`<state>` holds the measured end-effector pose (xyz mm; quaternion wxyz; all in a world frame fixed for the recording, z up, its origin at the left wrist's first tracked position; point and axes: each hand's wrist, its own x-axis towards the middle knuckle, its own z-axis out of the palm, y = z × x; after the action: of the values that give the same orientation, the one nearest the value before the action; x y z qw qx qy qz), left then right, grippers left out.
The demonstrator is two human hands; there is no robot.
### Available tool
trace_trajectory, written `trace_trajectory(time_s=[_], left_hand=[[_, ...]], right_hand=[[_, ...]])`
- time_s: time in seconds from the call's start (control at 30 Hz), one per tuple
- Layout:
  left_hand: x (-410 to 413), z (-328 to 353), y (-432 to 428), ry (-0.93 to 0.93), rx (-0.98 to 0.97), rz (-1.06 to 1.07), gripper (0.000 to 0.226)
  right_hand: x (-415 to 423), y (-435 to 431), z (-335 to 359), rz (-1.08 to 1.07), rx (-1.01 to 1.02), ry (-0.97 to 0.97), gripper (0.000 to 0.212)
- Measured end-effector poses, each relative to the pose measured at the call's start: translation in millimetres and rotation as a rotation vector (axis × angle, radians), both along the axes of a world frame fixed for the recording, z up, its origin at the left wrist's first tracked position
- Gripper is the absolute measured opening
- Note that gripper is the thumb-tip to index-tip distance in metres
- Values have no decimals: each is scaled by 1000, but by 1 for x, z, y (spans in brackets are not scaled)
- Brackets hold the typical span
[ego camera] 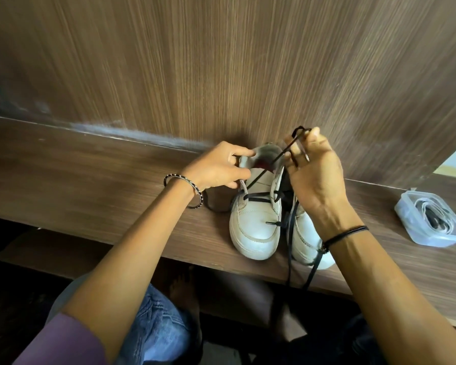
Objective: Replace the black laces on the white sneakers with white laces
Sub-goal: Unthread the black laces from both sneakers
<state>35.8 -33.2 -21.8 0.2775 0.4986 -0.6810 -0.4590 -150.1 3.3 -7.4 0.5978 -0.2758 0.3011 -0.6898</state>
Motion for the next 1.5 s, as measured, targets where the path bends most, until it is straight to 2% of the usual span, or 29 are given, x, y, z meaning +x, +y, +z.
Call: trace_trajectory(time_s=[0.07, 0.1, 0.2, 0.33, 0.4, 0.53, 0.6, 0.67, 0.73, 0.8, 0.87, 0.93, 1.03, 1.07, 1.1, 1.17, 1.27, 1.33, 1.4, 1.5], left_hand=[[0, 1, 1, 3, -2, -1, 55], [0, 1, 1, -2, -2, 6, 55], [0, 0, -1, 13, 9, 11, 55], [-1, 1, -1, -16, -5, 3, 55], [0, 2, 0, -33, -14, 10, 57], [-1, 2, 1, -21, -15, 2, 59], [-1, 2, 1, -20, -15, 4, 58], [-1, 3, 1, -33, -14, 12, 57], [0, 2, 0, -20, -1, 13, 59], [-1, 2, -1, -20, 5, 3, 60], [-1, 3, 1, -24, 7, -11, 62], [-1, 5, 4, -15, 7, -21, 62], [-2, 4, 3, -31, -8, -19, 61], [-1, 3, 1, -38, -11, -24, 61], [-1, 2, 0, -38, -15, -33, 60], [-1, 1, -2, -43, -25, -40, 56], [-2, 1, 0, -34, -27, -30, 42], [-2, 3, 1, -61, -32, -26, 43], [-3, 4, 0, -93, -52, -30, 53], [-2, 4, 2, -74, -47, -34, 59]], right_hand=[[1, 4, 10, 134, -2, 92, 18], [0, 5, 13, 125, 3, 252, 16], [-6, 6, 8, -4, -174, 948, 19], [-12, 5, -7, 310, -349, 1717, 17], [-11, 3, -10, 369, -413, 1874, 20], [-5, 3, -12, 241, -395, 1929, 13], [2, 6, -20, 108, -359, 1900, 9], [8, 6, -26, -50, -315, 1767, 7], [9, 3, -25, -227, -230, 1555, 9], [9, 1, -20, -345, -145, 1196, 9], [13, 1, -15, -348, -87, 761, 17], [15, 3, -10, -311, -48, 452, 24], [10, 4, -3, -219, -2, 72, 34], [9, 3, -3, -168, -5, -13, 35], [9, 3, -3, -128, -15, 1, 33], [10, 3, -3, -89, -55, 310, 25], [8, 4, -1, -8, -235, 1033, 7], [2, 6, -1, 100, -365, 1504, 9], [-3, 10, -1, 242, -468, 1736, 12], [-6, 10, -3, 350, -561, 1887, 19]])
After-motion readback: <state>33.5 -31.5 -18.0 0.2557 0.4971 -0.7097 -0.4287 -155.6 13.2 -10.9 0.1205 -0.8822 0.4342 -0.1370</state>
